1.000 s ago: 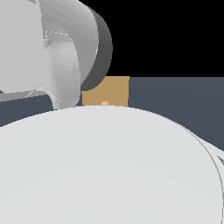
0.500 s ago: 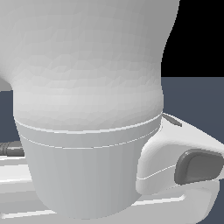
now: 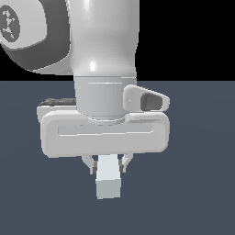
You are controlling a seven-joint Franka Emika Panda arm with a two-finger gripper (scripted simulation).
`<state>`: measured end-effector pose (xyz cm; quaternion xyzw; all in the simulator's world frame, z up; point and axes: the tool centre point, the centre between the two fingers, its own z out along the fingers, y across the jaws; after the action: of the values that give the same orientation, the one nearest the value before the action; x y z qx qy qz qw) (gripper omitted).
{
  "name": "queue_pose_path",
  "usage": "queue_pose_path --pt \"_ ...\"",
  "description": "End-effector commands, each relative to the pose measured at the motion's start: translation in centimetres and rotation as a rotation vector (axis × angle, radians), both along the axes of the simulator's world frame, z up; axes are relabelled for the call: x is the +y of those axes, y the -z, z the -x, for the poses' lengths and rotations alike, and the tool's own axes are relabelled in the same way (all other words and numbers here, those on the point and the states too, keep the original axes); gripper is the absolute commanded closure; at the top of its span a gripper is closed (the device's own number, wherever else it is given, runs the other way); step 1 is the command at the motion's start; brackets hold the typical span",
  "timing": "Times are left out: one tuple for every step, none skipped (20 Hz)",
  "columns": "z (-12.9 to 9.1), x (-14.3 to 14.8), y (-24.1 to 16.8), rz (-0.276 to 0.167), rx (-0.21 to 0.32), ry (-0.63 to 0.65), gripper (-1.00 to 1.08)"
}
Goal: Insert the peg into the horizontal hole in a box.
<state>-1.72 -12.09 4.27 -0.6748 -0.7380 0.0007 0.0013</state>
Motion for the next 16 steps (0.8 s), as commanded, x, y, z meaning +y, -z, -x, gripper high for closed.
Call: queue_pose_path --pt "0.1 2.9 -0.7 0.000 -0.003 0.001 1.08" --pt "0.1 4.0 -0.9 0.001 -0.003 0.001 1.08" --pt "0.1 5.1 -1.1 0.001 -0.003 0.001 1.08" --pt "0.2 6.1 -1.3 0.001 -0.003 0.002 1.08" --pt "0.2 7.0 -1.5 0.001 -0.003 0.002 1.08" --pt "0.2 7.9 -1.7 0.001 -0.003 0.002 1.08" --pt "0.2 8.7 -1.8 0.001 -0.003 0.003 1.08" --pt "0.2 9.5 -2.0 0.001 -0.003 0.003 1.08" --pt "0.2 10.2 -2.1 0.001 -0.003 0.003 1.08" --pt "0.2 10.8 -2.2 0.001 -0.003 0.003 1.08" --pt "0.2 11.3 -2.3 0.001 -0.003 0.003 1.08" --pt "0.2 11.8 -2.4 0.001 -0.003 0.003 1.08" --pt "0.2 12.2 -2.5 0.001 -0.003 0.003 1.08" --pt "0.1 12.5 -2.5 0.001 -0.003 0.004 1.08" --pt "0.1 12.7 -2.6 0.001 -0.003 0.004 1.08" --pt "0.1 12.9 -2.6 0.001 -0.003 0.004 1.08"
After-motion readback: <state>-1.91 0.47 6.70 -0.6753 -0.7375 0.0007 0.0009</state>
